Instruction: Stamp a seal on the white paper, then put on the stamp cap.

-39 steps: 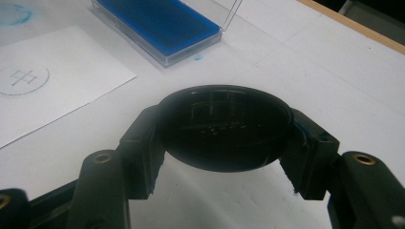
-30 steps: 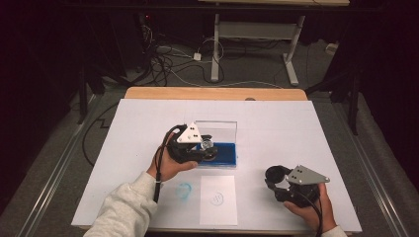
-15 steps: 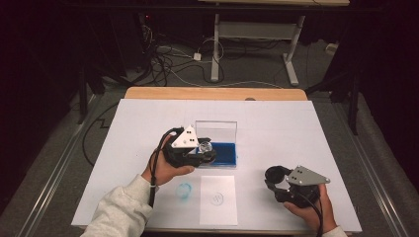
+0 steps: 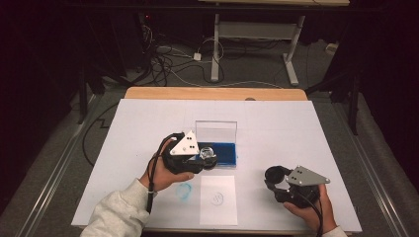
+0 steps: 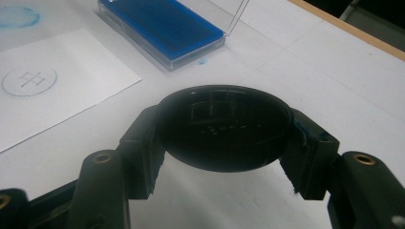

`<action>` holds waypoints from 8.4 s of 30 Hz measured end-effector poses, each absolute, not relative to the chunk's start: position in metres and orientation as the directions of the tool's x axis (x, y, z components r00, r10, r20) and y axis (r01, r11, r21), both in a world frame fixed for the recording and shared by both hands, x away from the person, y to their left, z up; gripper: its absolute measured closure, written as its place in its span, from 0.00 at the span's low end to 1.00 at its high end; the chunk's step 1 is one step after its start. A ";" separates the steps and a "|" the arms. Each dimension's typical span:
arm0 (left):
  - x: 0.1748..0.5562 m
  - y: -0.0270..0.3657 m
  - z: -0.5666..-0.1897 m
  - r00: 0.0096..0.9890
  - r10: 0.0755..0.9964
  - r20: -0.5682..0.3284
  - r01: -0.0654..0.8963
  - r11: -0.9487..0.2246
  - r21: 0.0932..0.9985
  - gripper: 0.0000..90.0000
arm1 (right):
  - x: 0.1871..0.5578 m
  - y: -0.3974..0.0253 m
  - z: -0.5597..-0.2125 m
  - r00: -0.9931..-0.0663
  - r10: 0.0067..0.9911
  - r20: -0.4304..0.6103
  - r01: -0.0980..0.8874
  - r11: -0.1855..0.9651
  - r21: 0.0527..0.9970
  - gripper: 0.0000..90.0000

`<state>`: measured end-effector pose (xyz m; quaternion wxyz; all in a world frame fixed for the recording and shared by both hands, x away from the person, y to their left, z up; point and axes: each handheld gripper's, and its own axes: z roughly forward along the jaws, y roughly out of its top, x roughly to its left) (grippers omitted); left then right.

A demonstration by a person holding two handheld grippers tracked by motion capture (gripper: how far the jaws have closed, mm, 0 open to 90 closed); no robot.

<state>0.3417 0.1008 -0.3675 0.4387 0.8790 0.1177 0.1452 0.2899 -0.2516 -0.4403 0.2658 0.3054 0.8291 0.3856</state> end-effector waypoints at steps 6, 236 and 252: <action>0.337 0.103 -0.369 0.931 0.333 0.149 0.079 -0.583 0.809 0.61 | 0.290 -0.252 -0.440 -0.670 0.714 -0.204 0.302 0.513 0.804 0.43; 0.311 0.061 -0.446 0.986 0.147 0.074 0.063 -0.753 0.655 0.60 | 0.289 -0.244 -0.444 -0.696 0.687 -0.210 0.303 0.545 0.782 0.43; 0.311 0.060 -0.444 0.986 0.153 0.070 0.071 -0.752 0.655 0.61 | 0.289 -0.245 -0.443 -0.694 0.688 -0.212 0.303 0.546 0.781 0.43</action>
